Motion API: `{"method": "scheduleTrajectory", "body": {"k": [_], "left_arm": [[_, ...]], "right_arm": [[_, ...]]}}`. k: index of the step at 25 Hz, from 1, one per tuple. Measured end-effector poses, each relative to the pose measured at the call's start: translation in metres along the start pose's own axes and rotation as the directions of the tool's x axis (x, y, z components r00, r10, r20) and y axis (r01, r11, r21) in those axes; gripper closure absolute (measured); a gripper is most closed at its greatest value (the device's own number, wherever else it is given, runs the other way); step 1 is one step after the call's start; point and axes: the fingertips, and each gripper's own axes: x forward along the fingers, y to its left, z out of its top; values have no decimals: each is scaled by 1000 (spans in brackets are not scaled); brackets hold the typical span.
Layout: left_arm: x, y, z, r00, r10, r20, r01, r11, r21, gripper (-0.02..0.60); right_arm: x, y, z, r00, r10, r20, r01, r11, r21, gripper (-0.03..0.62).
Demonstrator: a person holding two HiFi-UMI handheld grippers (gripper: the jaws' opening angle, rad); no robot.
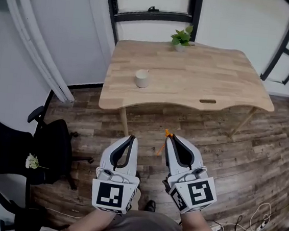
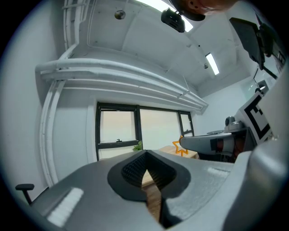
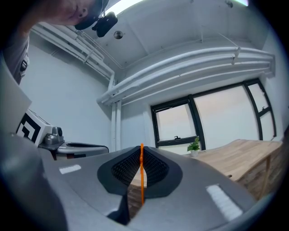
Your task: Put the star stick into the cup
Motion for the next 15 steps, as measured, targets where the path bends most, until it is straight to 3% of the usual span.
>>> {"method": "scheduleTrajectory", "body": {"k": [5,15], "left_arm": [[41,37,-9,1000,3,10,-3,1000,-24,581],[126,129,8,998,-1,66,3,999,-32,581]], "right_arm": [[53,-11,-9,1000,8,-28,-8,1000,-18,549],[177,-27,5,1000,4,-20,-5,998,-58,550]]}}
